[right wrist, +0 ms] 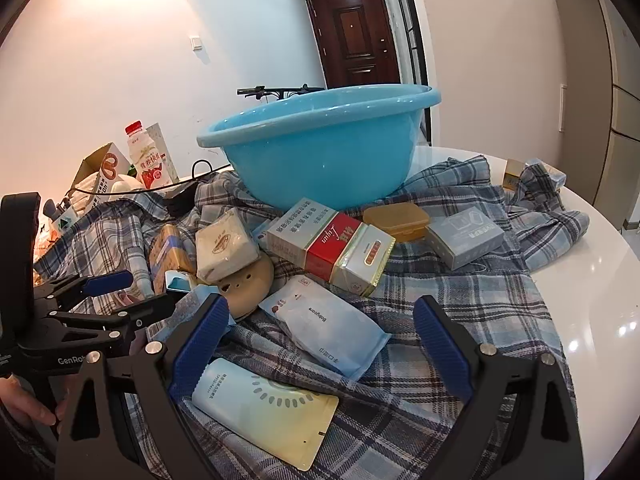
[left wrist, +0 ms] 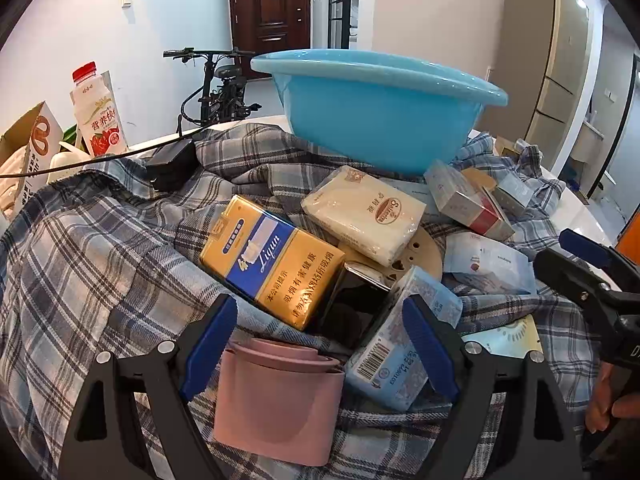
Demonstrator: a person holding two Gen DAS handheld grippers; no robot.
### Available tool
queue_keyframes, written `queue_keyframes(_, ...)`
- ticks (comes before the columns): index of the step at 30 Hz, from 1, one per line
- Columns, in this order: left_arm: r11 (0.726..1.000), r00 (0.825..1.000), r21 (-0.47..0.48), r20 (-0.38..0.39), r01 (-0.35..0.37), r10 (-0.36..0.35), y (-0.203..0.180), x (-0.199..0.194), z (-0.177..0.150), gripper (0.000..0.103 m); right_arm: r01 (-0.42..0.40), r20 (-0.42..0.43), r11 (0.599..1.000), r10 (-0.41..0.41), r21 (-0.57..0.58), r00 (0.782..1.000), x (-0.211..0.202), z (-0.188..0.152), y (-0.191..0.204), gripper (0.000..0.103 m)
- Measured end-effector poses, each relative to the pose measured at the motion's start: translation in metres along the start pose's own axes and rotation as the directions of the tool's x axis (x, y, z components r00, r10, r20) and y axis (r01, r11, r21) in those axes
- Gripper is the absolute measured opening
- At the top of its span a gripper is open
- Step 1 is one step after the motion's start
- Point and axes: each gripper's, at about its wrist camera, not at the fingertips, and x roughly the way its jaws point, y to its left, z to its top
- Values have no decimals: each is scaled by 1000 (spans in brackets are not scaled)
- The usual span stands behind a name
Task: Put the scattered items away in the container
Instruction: 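Move the left tool toward the white barcode box beside the pink item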
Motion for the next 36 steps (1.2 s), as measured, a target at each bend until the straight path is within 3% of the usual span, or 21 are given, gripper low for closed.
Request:
queue_keyframes(5, 999, 999, 13, 11, -38, 38, 4, 2, 0, 86, -4, -4, 1000, 4, -7, 1000, 0, 0, 2, 93)
queue_keyframes(9, 999, 1000, 39, 19, 1, -1, -1, 1, 0, 66, 3, -5, 1000, -3, -18, 1000, -1, 0, 4, 93)
queue_keyframes(14, 996, 1000, 87, 24, 13, -15, -12, 2, 4, 62, -1, -6, 1000, 1, -6, 1000, -1, 0, 2, 93)
queue_keyframes(16, 995, 997, 62, 9, 82, -82, -9, 3, 6, 62, -3, -4, 1000, 3, 2, 1000, -2, 0, 1, 93)
queue_keyframes(17, 986, 986, 33, -7, 165, -164, -6, 4, 8, 62, -4, -3, 1000, 4, 6, 1000, -2, 0, 0, 93)
queue_keyframes(19, 971, 971, 17, -16, 238, -238, -7, 4, 9, 62, -6, -2, 1000, 6, 13, 1000, -3, 1, -2, 93)
queue_keyframes(24, 982, 987, 99, -31, 159, -156, -23, 9, 7, 62, -12, -2, 999, 12, 36, 1000, -4, 1, -6, 93)
queue_keyframes(32, 969, 968, -48, -47, 242, -245, 0, 17, 17, 62, -14, -7, 999, 15, 45, 1000, -5, 1, -6, 93)
queue_keyframes(36, 974, 973, -56, -51, 221, -224, 1, 19, 16, 62, -15, -5, 999, 15, 45, 1000, -5, 1, -5, 93)
